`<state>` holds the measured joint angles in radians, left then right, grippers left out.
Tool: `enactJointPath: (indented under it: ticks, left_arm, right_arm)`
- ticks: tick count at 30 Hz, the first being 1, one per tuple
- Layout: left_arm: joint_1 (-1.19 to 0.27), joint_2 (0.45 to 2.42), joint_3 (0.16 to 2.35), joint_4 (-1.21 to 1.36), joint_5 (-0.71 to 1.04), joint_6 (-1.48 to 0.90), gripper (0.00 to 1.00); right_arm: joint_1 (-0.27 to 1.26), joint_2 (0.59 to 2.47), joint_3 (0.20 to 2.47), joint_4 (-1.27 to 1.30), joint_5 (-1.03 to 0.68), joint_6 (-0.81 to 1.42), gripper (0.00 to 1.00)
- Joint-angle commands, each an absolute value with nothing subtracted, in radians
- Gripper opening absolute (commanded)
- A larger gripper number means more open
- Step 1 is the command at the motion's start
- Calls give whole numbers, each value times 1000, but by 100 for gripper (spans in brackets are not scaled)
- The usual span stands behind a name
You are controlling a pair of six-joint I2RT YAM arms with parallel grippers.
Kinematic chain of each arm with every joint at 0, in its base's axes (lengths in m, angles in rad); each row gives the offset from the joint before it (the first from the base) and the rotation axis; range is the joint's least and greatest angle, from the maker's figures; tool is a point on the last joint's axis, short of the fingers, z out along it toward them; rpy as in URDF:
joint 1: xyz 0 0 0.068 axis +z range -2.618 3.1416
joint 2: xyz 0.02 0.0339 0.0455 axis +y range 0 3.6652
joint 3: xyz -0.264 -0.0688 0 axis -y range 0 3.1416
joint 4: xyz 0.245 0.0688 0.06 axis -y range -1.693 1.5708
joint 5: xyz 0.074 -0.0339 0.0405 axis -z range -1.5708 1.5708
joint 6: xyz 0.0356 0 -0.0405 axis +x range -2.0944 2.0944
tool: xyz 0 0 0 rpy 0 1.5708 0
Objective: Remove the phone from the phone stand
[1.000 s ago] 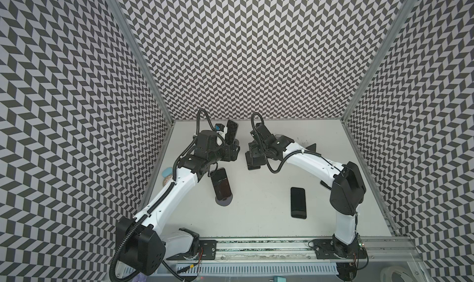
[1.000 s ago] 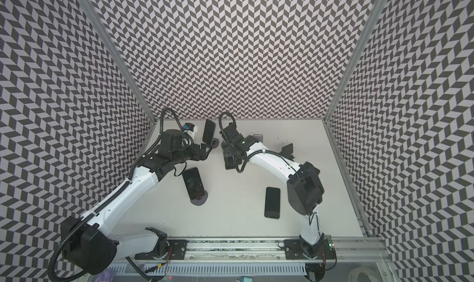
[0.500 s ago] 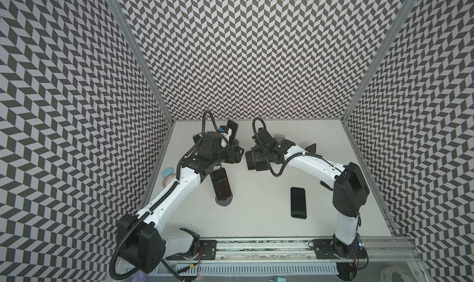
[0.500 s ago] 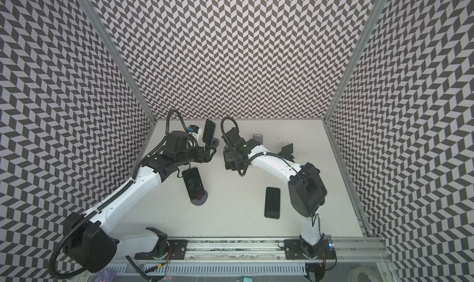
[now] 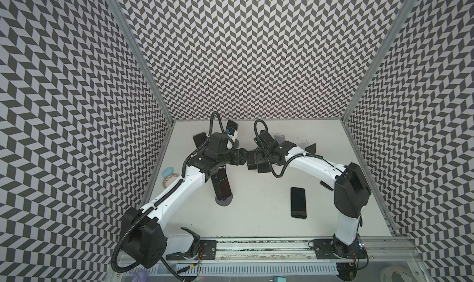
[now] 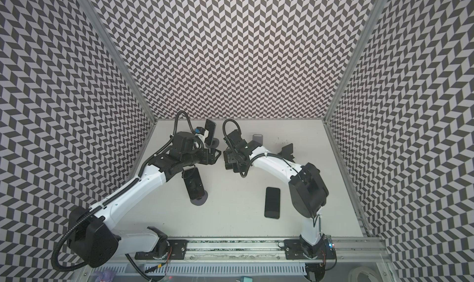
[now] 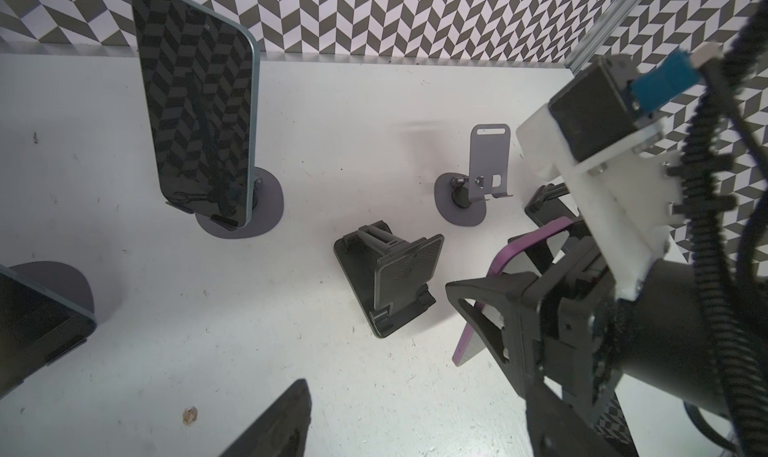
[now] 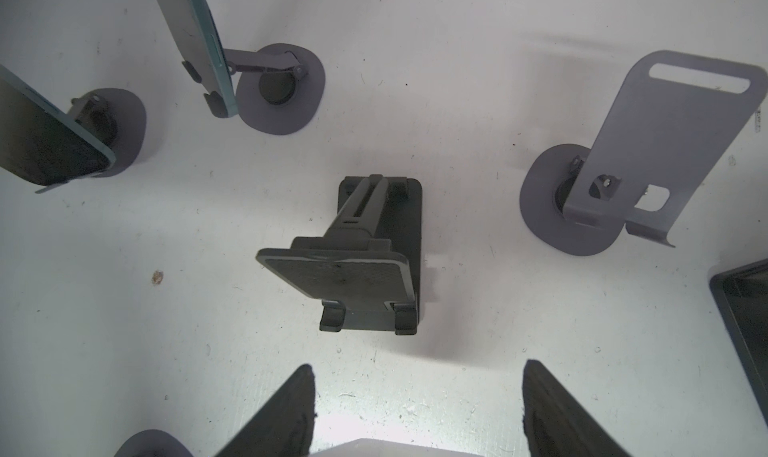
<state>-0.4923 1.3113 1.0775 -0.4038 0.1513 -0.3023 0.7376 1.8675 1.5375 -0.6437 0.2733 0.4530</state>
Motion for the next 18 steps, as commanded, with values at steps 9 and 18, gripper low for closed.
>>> enactJointPath:
  ticks: [9,18]
  left_arm:
    - [-551,1321,1109,-401,120,-336,81]
    - [-601,1291,1098,-421,81,-363,81]
  right_arm:
    - [727,1732,1429,-584,291,503,53]
    - [727,1675,1352,-577,263,536,50]
